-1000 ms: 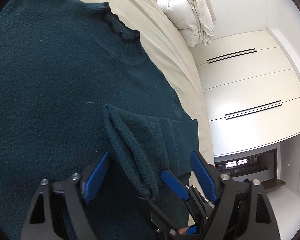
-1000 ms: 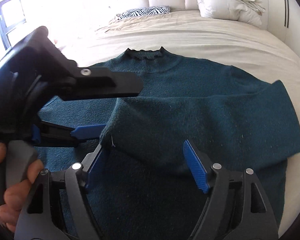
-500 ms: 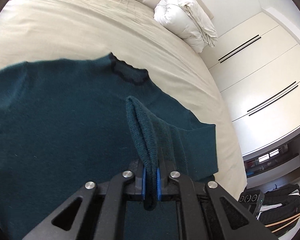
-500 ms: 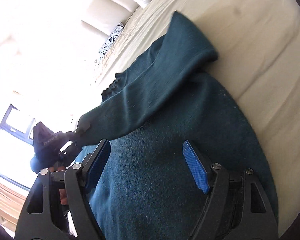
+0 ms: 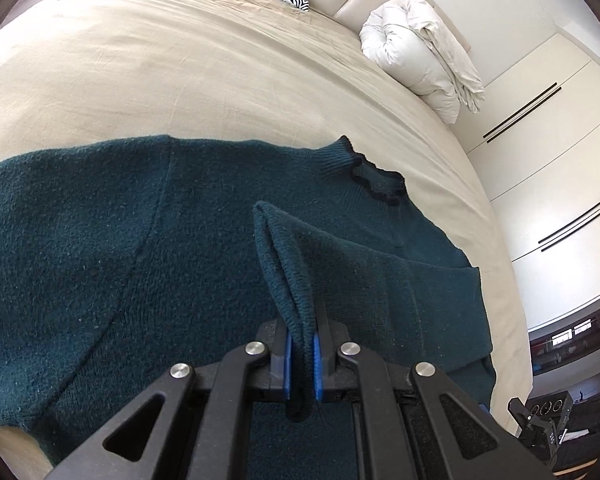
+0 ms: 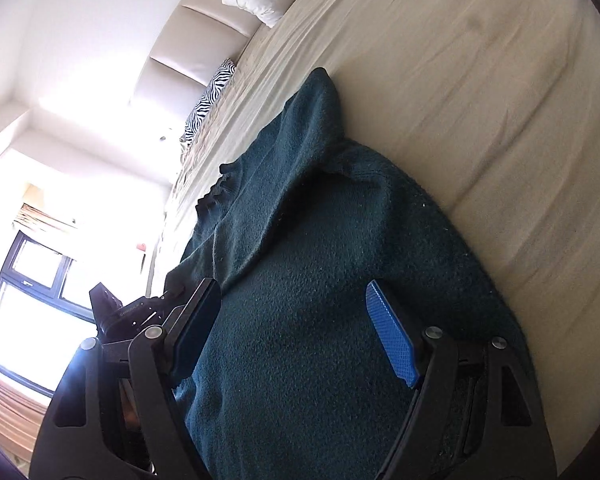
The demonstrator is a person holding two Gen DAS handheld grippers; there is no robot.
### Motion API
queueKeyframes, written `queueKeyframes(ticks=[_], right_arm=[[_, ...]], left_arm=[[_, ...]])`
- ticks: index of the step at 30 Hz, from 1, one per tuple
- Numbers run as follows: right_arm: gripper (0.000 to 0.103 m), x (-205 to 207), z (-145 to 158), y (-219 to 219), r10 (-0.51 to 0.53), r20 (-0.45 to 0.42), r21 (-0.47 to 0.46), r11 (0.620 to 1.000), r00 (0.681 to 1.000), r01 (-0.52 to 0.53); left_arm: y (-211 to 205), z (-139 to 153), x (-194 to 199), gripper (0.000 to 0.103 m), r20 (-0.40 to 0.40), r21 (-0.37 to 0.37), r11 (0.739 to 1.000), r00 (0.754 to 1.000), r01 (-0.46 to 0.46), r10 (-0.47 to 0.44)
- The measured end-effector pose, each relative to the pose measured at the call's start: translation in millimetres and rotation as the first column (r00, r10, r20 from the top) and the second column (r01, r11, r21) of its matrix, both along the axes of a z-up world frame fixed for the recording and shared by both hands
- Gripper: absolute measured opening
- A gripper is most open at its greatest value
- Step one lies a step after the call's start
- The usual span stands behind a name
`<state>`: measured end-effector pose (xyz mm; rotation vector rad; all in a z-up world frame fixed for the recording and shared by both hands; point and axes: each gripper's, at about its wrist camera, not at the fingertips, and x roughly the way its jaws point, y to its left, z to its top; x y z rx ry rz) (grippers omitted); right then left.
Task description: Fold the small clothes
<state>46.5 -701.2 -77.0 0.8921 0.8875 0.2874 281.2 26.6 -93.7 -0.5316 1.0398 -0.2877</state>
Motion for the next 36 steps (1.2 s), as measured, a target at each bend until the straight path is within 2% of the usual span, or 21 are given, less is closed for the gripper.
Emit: queueKeyframes(ticks=[6,13,17,19,23,27,32,36], right_arm=[[0.075,5,6,-1,-0.002,-0.007,0.014,1.0,1.0,0.002],[0.075,23,15,2,0.004,-0.001,0.021,1.0,1.0,-0.004],[0.075,20,2,2,-0.008,-0.01,0.017,1.0,1.0,0.008],[0.075,17,2,3,-0.008,0.0,0.011,1.0,1.0,0.008],[0.075,17,7,0,-0.004,-0.007,0.026,1.0,1.0,0.005],[0.075,22,25,-8,-0.011,0.05,0.066,0.998,0.999,0.008],[0.075,62,40,-17,0.006,0.08,0.09,0.996,0.997,-0.013],[0.076,119,33,-27,0.026,0.054,0.156,0.987,0.998,-0.034]], left_arm=[[5,-5,1,0.008,0.013,-0.031,0.999,1.0,0.006,-0.006],[14,7,4,0.008,0.055,-0.014,1.0,0.998,-0.005,0.006],[14,-4,3,0.008,0.028,-0.007,1.0,1.0,-0.006,0.007],[17,-12,2,0.009,0.014,-0.027,1.0,1.0,-0.013,0.013],[21,-17,-1,0.012,0.023,-0.055,0.998,1.0,-0.018,0.019],[23,-23,-4,0.013,0.051,-0.082,0.997,0.999,-0.012,0.017],[32,-38,-8,0.015,0.097,-0.171,0.985,0.995,-0.011,0.028],[29,-40,-7,0.015,0.116,-0.15,0.989,0.993,-0.007,0.024]])
